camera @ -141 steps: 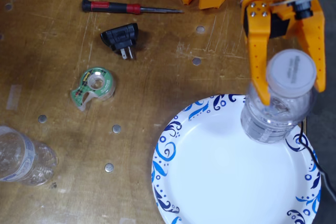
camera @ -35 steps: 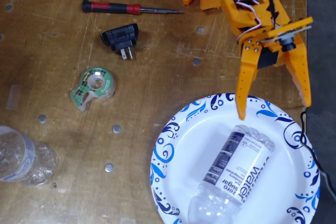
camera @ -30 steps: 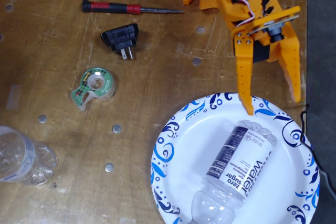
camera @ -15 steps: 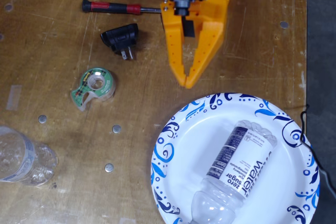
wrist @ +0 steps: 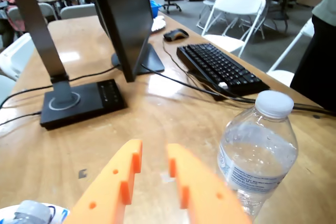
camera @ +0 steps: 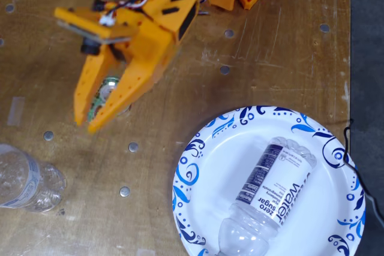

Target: Move the bottles to the plate

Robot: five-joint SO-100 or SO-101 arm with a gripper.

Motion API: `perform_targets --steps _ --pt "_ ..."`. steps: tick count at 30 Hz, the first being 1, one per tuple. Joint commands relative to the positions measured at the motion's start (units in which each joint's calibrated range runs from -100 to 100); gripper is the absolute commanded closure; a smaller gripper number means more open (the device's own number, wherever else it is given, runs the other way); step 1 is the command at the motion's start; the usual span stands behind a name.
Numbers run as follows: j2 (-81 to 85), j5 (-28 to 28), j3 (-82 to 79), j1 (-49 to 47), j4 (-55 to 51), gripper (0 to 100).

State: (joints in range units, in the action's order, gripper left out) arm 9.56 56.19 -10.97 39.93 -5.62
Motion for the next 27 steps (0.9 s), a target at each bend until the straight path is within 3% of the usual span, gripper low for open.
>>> perform_targets --steps 1,6,12,27 --pt "-9.14 -0.42 11.33 3.25 2.31 82" --pt "-21.2 -3.92 23.4 6.49 6.57 71" --pt "-23.39 -3.92 26.92 8.64 5.97 64" --pt "-34.94 -1.57 39.44 10.15 6.49 58"
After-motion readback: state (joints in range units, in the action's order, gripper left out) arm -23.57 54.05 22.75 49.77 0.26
